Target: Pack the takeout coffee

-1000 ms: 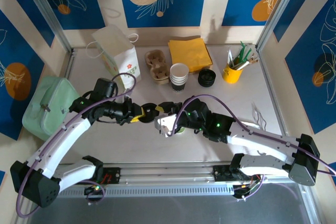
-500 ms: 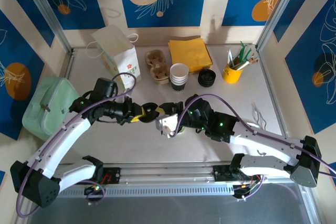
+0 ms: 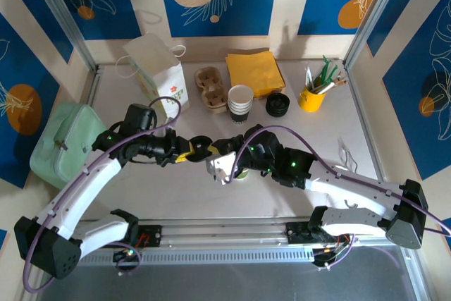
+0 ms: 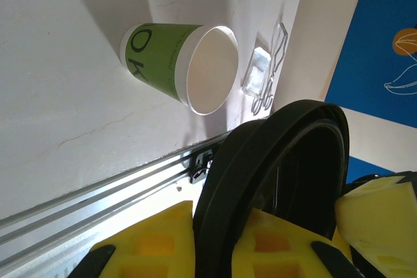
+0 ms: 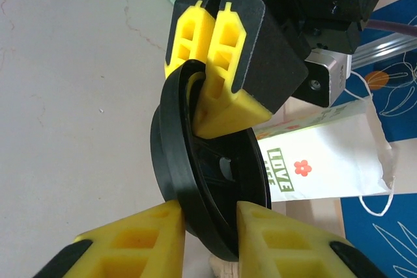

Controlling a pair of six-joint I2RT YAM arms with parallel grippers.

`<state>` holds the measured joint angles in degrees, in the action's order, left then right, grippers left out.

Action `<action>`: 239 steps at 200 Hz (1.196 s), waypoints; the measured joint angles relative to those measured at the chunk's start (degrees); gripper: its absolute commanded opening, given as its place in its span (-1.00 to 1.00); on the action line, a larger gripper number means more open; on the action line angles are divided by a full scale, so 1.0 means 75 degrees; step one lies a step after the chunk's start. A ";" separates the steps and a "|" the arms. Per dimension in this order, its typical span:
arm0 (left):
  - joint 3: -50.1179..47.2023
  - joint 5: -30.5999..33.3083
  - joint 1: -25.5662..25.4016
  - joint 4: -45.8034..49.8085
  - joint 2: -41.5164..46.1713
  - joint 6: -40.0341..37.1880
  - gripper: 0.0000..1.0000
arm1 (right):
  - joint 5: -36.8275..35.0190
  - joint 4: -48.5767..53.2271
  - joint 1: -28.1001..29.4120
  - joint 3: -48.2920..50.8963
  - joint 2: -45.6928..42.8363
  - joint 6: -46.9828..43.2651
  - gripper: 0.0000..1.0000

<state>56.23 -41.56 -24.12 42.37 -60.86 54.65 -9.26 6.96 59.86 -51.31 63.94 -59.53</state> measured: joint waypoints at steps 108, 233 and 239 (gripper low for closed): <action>-0.0020 -0.0219 0.0015 -0.0396 0.0300 0.0344 0.01 | -0.0624 0.0102 0.0379 0.0000 0.0000 0.0003 -0.87; 0.1032 0.3413 0.0015 0.0705 0.1958 -0.0970 0.81 | -0.0804 0.1268 0.0411 -0.0227 -0.0303 0.2500 -1.00; 0.1032 0.3570 0.0015 0.0729 0.2020 -0.1023 0.82 | -0.0804 0.1384 0.0402 -0.0329 -0.0303 0.2777 -1.00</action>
<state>63.96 -14.79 -24.01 47.83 -45.71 46.98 -15.29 17.34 62.87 -53.78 61.67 -38.70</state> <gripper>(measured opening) 0.898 0.065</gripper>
